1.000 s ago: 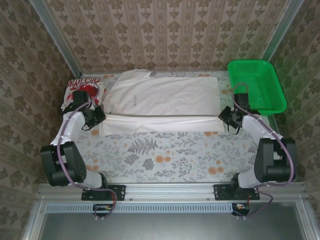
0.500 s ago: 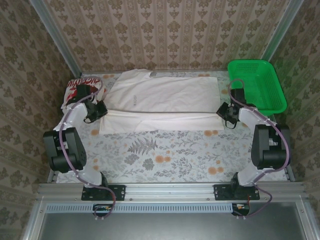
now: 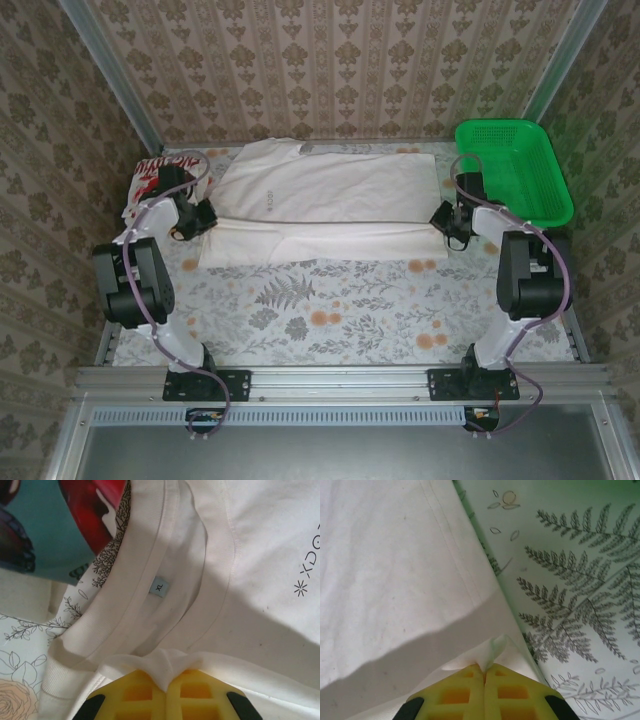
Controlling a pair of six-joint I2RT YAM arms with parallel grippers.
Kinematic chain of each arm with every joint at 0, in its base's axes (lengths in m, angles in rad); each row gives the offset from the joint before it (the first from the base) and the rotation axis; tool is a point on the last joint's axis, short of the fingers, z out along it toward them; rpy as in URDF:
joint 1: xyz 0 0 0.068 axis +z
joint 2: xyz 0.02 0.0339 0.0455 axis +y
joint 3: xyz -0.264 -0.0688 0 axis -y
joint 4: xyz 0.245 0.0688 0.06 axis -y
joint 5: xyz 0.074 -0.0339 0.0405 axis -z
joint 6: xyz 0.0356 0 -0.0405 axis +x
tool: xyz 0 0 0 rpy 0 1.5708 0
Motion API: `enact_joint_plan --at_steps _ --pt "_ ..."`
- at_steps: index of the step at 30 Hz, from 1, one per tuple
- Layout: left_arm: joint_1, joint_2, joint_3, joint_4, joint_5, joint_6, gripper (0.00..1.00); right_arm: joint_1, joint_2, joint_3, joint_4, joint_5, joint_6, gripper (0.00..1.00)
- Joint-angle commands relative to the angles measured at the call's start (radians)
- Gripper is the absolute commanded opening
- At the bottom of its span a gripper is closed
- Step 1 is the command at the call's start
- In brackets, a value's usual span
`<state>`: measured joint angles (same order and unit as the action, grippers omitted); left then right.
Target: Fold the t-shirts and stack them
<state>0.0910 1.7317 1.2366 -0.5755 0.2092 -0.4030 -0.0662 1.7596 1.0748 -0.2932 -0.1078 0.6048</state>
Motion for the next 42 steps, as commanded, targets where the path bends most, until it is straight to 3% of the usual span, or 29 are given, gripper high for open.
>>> enact_joint_plan --at_steps 1,3,5,7,10,15,24,32,40,42 --pt "0.004 0.028 0.051 0.019 -0.054 0.025 0.0 -0.001 0.038 0.05 0.008 0.045 -0.02 0.0" --pt "0.003 0.045 0.064 0.019 -0.052 0.024 0.01 -0.001 0.056 0.064 0.01 0.034 -0.024 0.02" --pt "0.001 0.055 0.069 0.024 -0.057 0.013 0.19 -0.001 0.062 0.075 0.015 0.018 -0.031 0.18" --pt "-0.003 0.053 0.067 0.032 -0.044 0.001 0.45 -0.001 0.035 0.067 0.021 0.014 -0.036 0.43" --pt "-0.015 0.023 0.052 0.05 -0.022 -0.017 0.67 0.0 -0.06 0.02 0.048 0.02 -0.056 0.66" --pt "-0.072 -0.071 -0.01 0.096 -0.036 -0.047 0.9 0.058 -0.175 -0.05 0.057 0.056 -0.116 0.75" --pt "-0.152 -0.063 -0.185 0.303 -0.04 -0.125 0.95 0.226 -0.03 -0.079 0.093 0.024 -0.049 0.76" --pt "-0.15 -0.053 -0.339 0.386 -0.029 -0.142 0.95 0.224 -0.018 -0.117 -0.002 0.057 -0.025 0.75" --pt "-0.158 -0.204 -0.528 0.371 -0.026 -0.157 0.96 0.21 -0.119 -0.225 -0.158 0.104 -0.031 0.74" --pt "-0.16 -0.25 -0.568 0.348 -0.028 -0.163 0.96 0.201 -0.161 -0.273 -0.173 0.111 -0.033 0.69"
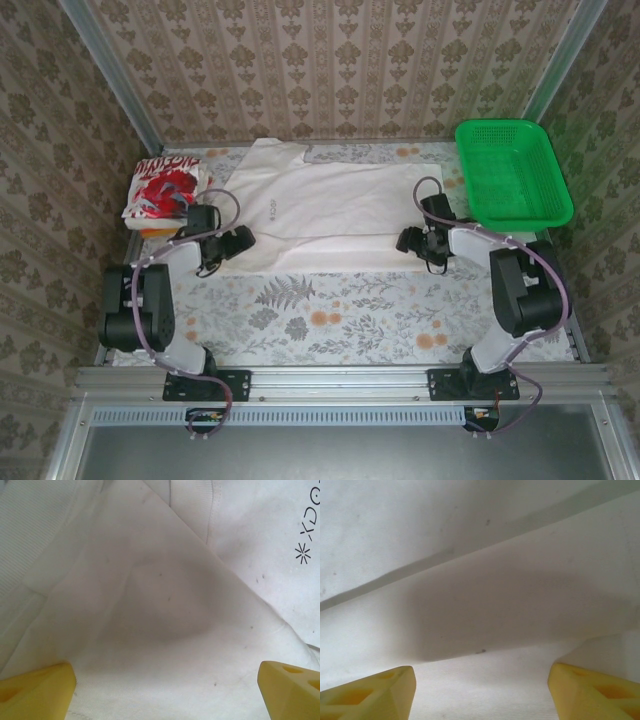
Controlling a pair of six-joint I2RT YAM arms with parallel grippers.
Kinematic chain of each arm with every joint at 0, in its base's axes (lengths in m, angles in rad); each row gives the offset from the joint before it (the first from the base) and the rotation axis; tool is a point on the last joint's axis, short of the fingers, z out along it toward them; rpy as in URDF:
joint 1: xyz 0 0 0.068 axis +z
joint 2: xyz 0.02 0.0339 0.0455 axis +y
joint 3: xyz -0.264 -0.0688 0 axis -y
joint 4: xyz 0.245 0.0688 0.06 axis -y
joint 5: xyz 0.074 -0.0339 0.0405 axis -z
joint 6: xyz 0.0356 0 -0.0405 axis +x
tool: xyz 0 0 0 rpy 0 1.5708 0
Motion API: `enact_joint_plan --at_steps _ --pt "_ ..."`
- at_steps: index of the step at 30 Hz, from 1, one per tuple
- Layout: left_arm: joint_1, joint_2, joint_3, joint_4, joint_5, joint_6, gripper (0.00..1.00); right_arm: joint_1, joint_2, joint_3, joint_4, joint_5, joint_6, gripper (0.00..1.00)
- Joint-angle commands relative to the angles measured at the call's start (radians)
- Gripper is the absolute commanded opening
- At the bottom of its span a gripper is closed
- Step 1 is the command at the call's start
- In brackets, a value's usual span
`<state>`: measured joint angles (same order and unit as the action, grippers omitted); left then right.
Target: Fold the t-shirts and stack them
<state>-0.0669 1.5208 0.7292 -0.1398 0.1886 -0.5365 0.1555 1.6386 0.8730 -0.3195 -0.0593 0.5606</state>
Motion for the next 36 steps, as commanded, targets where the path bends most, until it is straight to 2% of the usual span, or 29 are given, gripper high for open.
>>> enact_joint_plan --at_steps 1,10,13,16,18,23,28,34,36 --pt "-0.004 -0.061 -0.08 -0.102 -0.003 -0.033 0.96 -0.03 -0.067 -0.1 -0.148 0.056 0.017 0.68" --pt "-0.104 -0.3 -0.179 -0.278 -0.018 -0.131 0.96 -0.064 -0.239 -0.214 -0.192 0.017 0.019 0.72" --pt "-0.118 -0.373 -0.117 -0.328 -0.047 -0.134 0.96 -0.064 -0.336 -0.18 -0.18 -0.019 0.006 0.72" --pt "-0.105 -0.353 0.012 -0.354 -0.082 -0.068 0.98 -0.063 -0.36 -0.1 -0.145 -0.046 -0.032 0.73" --pt "-0.075 -0.281 0.112 -0.34 -0.069 0.017 1.0 -0.059 -0.34 -0.039 -0.123 -0.064 -0.071 0.74" --pt "0.038 -0.003 0.408 -0.326 0.141 0.318 1.0 -0.038 -0.253 0.086 -0.068 -0.099 -0.136 0.75" --pt "0.067 0.331 0.815 -0.473 0.284 0.636 1.0 -0.016 -0.172 0.136 0.0 -0.136 -0.135 0.76" --pt "0.085 0.687 1.26 -0.639 0.333 0.803 0.99 -0.008 -0.16 0.139 -0.022 -0.131 -0.128 0.77" --pt "0.077 0.792 1.402 -0.714 0.306 0.84 0.93 -0.009 -0.177 0.122 -0.023 -0.11 -0.129 0.76"
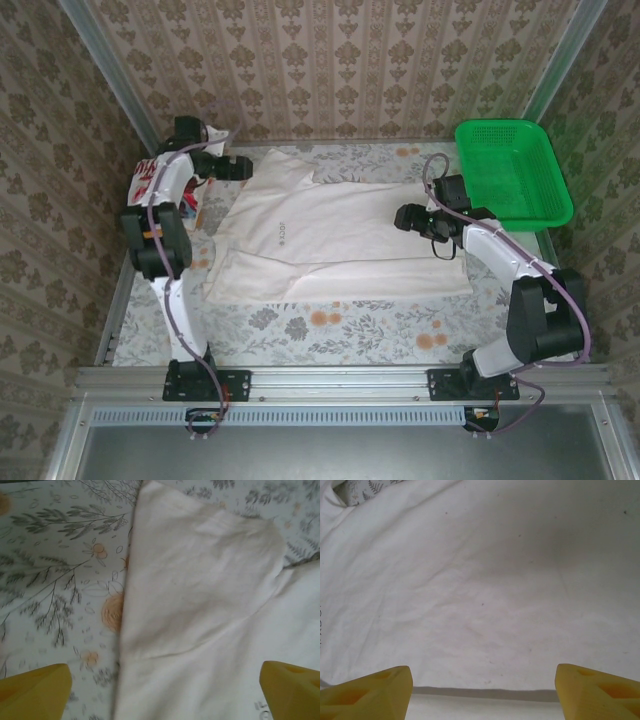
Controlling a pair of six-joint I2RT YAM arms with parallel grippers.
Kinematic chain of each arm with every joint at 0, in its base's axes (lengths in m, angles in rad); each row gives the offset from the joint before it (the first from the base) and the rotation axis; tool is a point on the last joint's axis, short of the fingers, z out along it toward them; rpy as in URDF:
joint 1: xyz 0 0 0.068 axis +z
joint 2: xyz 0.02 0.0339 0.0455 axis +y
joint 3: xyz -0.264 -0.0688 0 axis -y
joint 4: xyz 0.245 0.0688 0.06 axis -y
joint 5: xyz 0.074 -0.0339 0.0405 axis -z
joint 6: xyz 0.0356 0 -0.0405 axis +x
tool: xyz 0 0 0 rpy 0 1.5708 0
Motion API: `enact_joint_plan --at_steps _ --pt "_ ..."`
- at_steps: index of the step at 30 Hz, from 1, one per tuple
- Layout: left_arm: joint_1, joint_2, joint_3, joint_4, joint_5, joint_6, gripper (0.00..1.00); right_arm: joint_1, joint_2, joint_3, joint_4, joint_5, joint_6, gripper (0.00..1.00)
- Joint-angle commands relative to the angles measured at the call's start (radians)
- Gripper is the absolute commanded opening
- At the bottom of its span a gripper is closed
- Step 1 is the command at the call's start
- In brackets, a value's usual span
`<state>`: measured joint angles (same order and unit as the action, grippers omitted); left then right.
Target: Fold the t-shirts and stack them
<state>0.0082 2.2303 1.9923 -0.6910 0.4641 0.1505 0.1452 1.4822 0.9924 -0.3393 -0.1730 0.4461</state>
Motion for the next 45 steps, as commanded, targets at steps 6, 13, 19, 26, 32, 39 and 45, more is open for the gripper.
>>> enact_joint_plan --at_steps 6,13,19,26,32,39,45 --pt "-0.026 0.325 0.472 -0.241 -0.095 0.173 0.65 0.002 -0.057 -0.03 -0.014 0.024 -0.01 0.76" --pt "-0.055 0.465 0.64 -0.259 -0.073 0.18 0.58 0.002 -0.081 -0.054 -0.015 0.032 0.006 0.76" --pt "-0.068 0.513 0.639 -0.25 -0.096 0.124 0.56 0.002 -0.083 -0.065 -0.024 0.039 0.009 0.76" --pt "-0.065 0.54 0.646 -0.275 -0.123 0.109 0.48 0.002 -0.114 -0.081 -0.022 0.048 0.011 0.76" --pt "-0.056 0.523 0.613 -0.301 -0.108 0.123 0.25 0.003 -0.11 -0.083 -0.017 0.051 0.013 0.76" --pt "-0.073 0.466 0.539 -0.28 -0.07 0.109 0.37 0.002 -0.102 -0.082 -0.019 0.069 0.011 0.76" --pt "-0.073 0.449 0.523 -0.31 -0.097 0.125 0.28 0.002 -0.102 -0.088 -0.016 0.073 0.008 0.76"
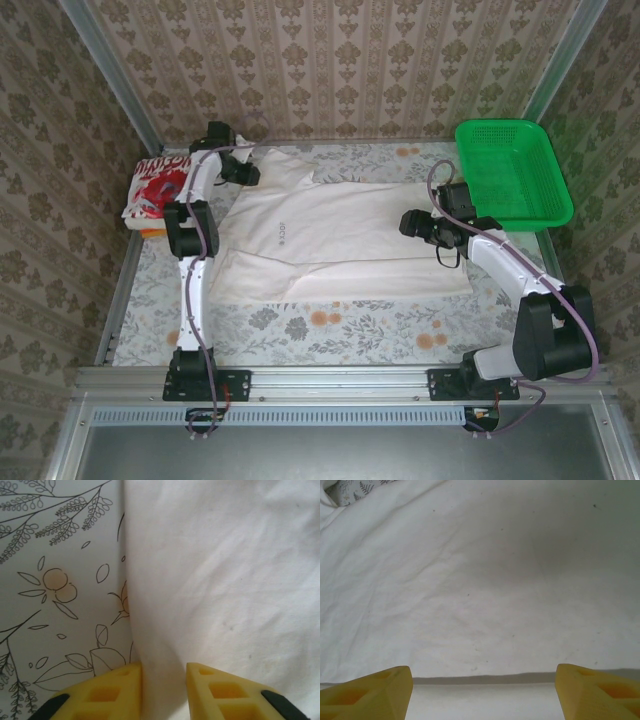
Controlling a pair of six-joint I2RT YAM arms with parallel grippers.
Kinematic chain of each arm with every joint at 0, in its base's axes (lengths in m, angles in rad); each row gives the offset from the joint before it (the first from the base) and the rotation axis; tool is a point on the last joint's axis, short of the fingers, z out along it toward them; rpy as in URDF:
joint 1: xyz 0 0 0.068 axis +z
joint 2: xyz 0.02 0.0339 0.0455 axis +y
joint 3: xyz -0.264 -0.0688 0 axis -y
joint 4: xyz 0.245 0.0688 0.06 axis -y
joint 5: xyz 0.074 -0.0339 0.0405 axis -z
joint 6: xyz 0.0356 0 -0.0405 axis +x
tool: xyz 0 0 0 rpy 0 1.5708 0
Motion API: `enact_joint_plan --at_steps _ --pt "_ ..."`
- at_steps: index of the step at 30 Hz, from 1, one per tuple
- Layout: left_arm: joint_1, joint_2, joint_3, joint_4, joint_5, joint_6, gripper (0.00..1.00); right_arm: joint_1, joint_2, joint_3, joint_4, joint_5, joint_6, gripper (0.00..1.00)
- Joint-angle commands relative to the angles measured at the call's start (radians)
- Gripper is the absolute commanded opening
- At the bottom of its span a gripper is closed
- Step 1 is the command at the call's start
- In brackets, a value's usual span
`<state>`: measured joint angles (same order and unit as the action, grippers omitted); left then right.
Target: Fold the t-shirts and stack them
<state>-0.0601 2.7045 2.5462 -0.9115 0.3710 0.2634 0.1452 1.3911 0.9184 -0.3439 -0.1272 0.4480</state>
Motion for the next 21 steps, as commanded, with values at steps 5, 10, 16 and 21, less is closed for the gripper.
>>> enact_joint_plan --at_steps 5,10,16,21 --pt "-0.004 -0.052 -0.075 -0.084 -0.04 0.018 0.24 0.002 -0.006 -0.018 -0.003 0.025 0.007 0.76" --pt "-0.011 -0.058 -0.086 -0.08 -0.022 0.031 0.0 0.002 -0.006 -0.024 0.006 0.03 0.006 0.76" --pt "-0.012 -0.103 -0.143 0.0 -0.014 0.019 0.0 -0.021 0.077 0.039 0.012 0.079 0.039 0.75" --pt "-0.005 -0.171 -0.206 0.081 0.025 -0.001 0.0 -0.073 0.237 0.2 -0.02 0.173 0.03 0.74"
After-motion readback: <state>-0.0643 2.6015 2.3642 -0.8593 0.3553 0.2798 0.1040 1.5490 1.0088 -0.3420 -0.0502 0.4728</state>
